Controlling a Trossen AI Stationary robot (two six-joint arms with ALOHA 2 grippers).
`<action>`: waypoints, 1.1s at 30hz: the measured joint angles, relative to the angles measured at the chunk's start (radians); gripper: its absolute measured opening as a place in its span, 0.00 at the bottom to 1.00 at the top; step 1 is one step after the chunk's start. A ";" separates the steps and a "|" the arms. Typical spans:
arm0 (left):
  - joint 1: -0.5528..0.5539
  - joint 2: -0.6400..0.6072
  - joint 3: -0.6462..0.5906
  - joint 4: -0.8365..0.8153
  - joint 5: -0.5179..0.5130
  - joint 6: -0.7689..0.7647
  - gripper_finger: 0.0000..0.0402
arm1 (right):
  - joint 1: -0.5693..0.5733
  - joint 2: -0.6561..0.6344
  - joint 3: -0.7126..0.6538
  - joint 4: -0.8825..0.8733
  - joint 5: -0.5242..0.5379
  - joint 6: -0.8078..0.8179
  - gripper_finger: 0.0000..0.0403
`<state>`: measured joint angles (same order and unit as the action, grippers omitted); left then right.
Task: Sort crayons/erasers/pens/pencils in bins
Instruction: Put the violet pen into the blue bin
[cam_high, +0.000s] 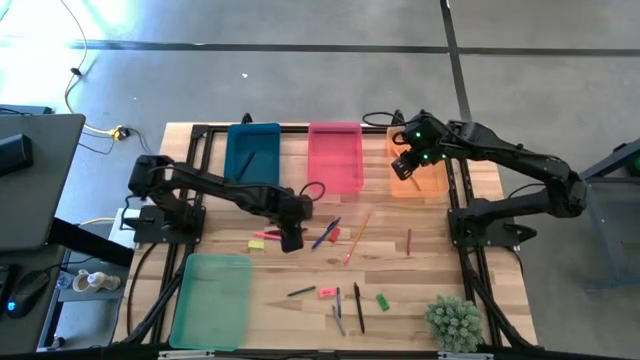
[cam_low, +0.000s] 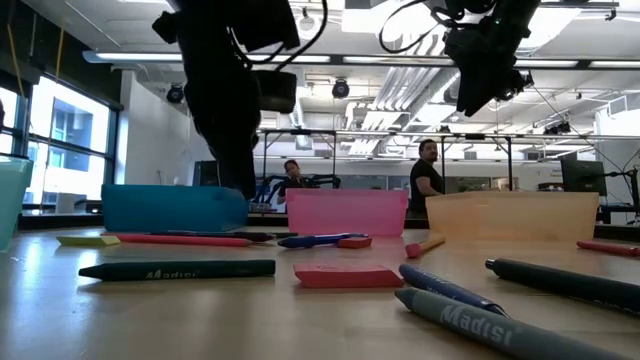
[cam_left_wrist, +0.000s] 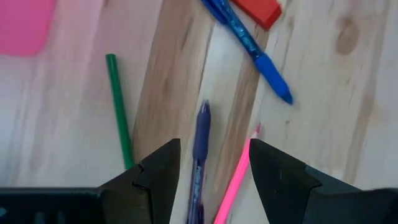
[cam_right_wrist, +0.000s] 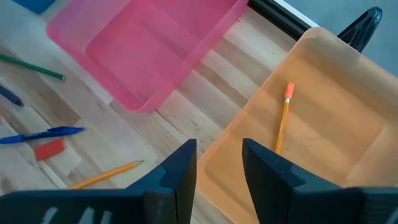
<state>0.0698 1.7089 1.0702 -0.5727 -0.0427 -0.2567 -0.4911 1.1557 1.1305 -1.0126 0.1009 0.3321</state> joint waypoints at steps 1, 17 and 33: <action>-0.003 0.010 0.000 0.006 -0.003 -0.001 0.45 | 0.000 0.000 0.000 0.000 0.000 0.000 0.30; -0.007 0.142 0.001 0.024 -0.093 -0.013 0.45 | 0.000 0.000 0.000 0.001 0.005 -0.027 0.30; -0.013 0.149 0.000 0.048 -0.119 0.059 0.05 | 0.000 0.000 0.000 0.002 0.014 -0.018 0.30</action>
<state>0.0568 1.8584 1.0702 -0.5242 -0.1617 -0.1980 -0.4911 1.1561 1.1305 -1.0111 0.1146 0.3143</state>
